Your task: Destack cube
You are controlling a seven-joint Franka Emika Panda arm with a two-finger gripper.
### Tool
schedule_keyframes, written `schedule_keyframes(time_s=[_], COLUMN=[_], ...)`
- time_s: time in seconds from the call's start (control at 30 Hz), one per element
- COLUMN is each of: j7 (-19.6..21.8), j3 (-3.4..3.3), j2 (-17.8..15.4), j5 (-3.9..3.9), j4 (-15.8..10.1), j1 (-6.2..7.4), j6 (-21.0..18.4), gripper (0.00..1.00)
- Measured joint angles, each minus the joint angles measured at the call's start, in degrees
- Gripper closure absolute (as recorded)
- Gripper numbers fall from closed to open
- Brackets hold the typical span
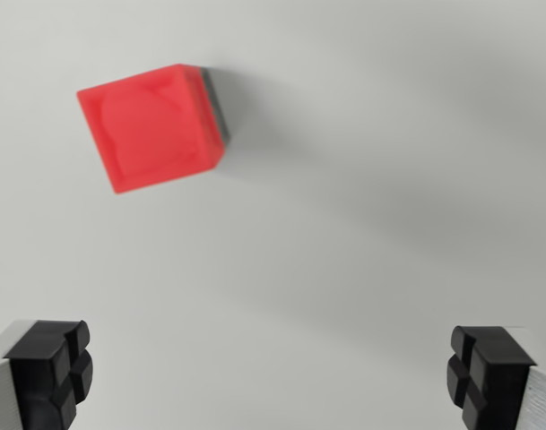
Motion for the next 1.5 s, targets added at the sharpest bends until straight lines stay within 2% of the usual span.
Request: schedule_keyframes(time_s=[0.43, 0.87, 1.5], j7=[-4.95, -9.82, -9.72], j3=[1.27, 2.47, 1.77], j2=[4.20, 8.98, 15.69], j5=[-0.78, -1.99, -3.09], j4=[0.82, 2.76, 2.40], j1=[1.91, 3.81, 4.34], j6=[2.85, 5.25, 12.29], gripper=[0.00, 0.00, 0.00])
